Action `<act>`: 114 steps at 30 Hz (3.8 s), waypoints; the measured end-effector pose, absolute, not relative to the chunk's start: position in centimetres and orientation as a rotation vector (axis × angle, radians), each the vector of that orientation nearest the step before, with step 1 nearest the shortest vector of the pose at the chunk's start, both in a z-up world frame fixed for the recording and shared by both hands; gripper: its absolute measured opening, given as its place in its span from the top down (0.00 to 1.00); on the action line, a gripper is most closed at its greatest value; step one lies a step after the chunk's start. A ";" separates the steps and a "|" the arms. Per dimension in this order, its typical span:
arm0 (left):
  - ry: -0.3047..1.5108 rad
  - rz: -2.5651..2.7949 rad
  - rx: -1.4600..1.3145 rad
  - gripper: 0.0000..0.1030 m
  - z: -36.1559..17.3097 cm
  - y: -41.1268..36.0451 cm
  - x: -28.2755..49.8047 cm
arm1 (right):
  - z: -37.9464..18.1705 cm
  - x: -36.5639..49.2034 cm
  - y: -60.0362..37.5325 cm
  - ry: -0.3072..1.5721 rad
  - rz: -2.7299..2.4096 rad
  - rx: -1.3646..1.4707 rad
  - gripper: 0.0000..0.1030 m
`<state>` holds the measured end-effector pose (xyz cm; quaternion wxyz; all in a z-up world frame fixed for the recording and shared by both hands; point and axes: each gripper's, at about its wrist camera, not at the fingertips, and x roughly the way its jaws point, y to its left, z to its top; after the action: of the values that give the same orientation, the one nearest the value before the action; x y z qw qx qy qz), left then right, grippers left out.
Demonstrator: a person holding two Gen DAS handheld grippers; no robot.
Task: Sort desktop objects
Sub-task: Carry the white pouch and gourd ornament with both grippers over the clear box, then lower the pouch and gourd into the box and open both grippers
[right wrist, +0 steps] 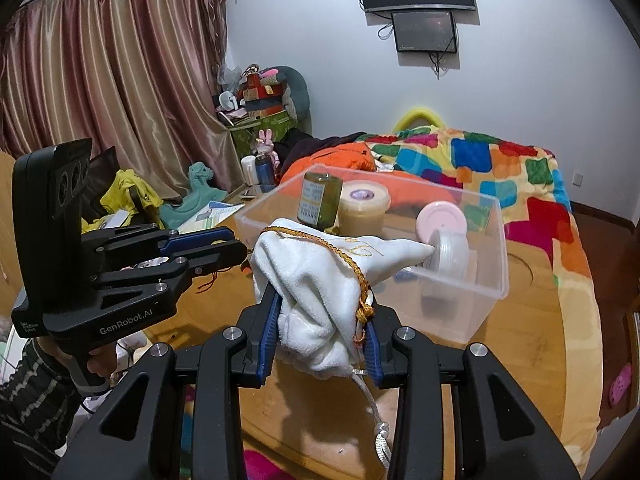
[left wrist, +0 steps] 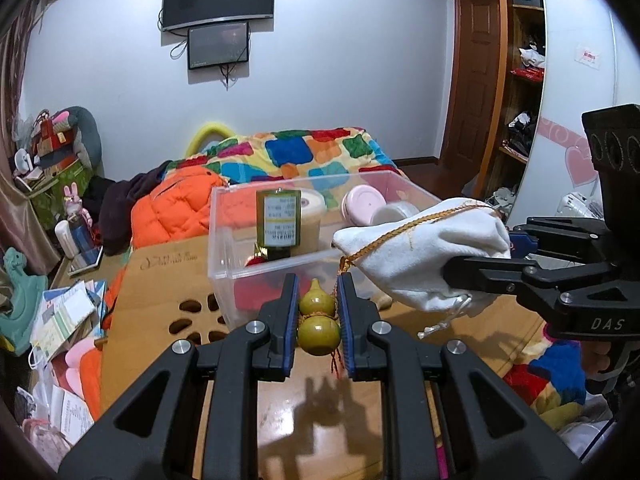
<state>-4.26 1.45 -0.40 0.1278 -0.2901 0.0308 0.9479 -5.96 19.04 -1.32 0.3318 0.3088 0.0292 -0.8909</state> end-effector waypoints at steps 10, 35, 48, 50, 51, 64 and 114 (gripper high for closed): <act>0.060 2.748 -0.832 0.83 0.3 1.3 -6.9 | -0.2 -7.9 18.5 0.113 -2.340 0.778 0.69; 0.122 2.697 -0.858 0.83 0.0 4.0 -13.5 | 0.0 -13.8 18.9 0.153 -2.398 0.806 0.68; 0.154 2.698 -0.911 0.83 -1.5 4.7 -15.1 | -1.3 -15.5 18.7 0.176 -2.395 0.853 0.68; 0.155 2.694 -0.919 0.83 -1.7 4.7 -15.3 | -1.5 -15.6 18.7 0.177 -2.394 0.858 0.68; 0.155 2.691 -0.922 0.83 -1.8 4.7 -15.4 | -1.6 -15.8 18.7 0.176 -2.393 0.863 0.68; 0.163 2.679 -0.954 0.83 -3.0 4.7 -16.6 | -2.5 -16.9 18.4 0.181 -2.388 0.903 0.68; 0.148 2.690 -0.962 0.39 -2.4 4.3 -14.3 | -1.5 -14.5 19.6 0.222 -2.420 0.910 0.43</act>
<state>-14.30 4.32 -2.40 0.1397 -0.3331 0.0513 0.9311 -14.54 19.64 -1.53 0.2699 0.3375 0.0822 -0.8980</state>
